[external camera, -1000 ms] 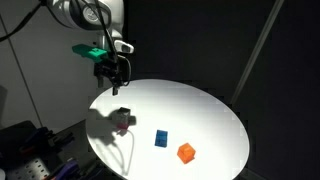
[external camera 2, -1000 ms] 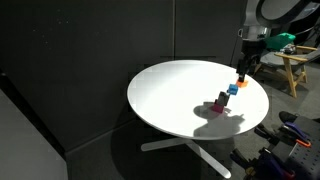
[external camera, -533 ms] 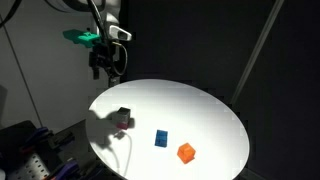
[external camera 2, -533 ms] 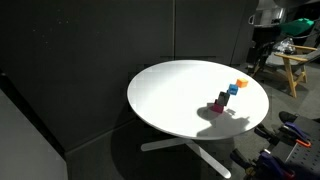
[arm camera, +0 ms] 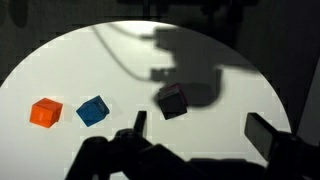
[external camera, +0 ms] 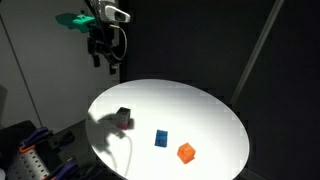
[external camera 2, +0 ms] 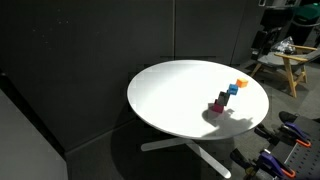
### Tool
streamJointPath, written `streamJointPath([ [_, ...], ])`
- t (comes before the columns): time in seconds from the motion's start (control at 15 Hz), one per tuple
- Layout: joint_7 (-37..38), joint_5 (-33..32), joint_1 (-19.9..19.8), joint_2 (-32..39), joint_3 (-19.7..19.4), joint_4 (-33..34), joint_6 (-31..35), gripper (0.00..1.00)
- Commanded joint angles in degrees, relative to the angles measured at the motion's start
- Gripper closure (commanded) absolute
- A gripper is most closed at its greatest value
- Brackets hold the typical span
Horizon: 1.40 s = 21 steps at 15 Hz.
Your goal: Pick up the gray block and put it on the pink block
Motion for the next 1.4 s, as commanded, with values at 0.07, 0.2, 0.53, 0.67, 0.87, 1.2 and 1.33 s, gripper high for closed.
streamJointPath([
  [0.07,-3.4,2.8,0.8,-4.5,-0.9,0.0,-1.6,0.00],
  [0.2,-4.6,3.4,1.2,-6.1,-1.0,-0.2,-2.6,0.00],
  [0.53,-7.0,4.1,2.0,-9.7,-0.9,-0.5,-7.6,0.00],
  [0.67,-7.0,3.7,2.0,-10.7,-0.8,-0.7,-8.6,0.00],
  [0.87,-5.6,3.3,1.7,-9.6,-0.3,-0.3,-8.1,0.00],
  [1.2,-5.7,3.3,1.8,-10.0,-0.4,-0.4,-8.2,0.00],
  [1.33,-5.7,3.3,1.8,-10.0,-0.4,-0.5,-8.2,0.00],
])
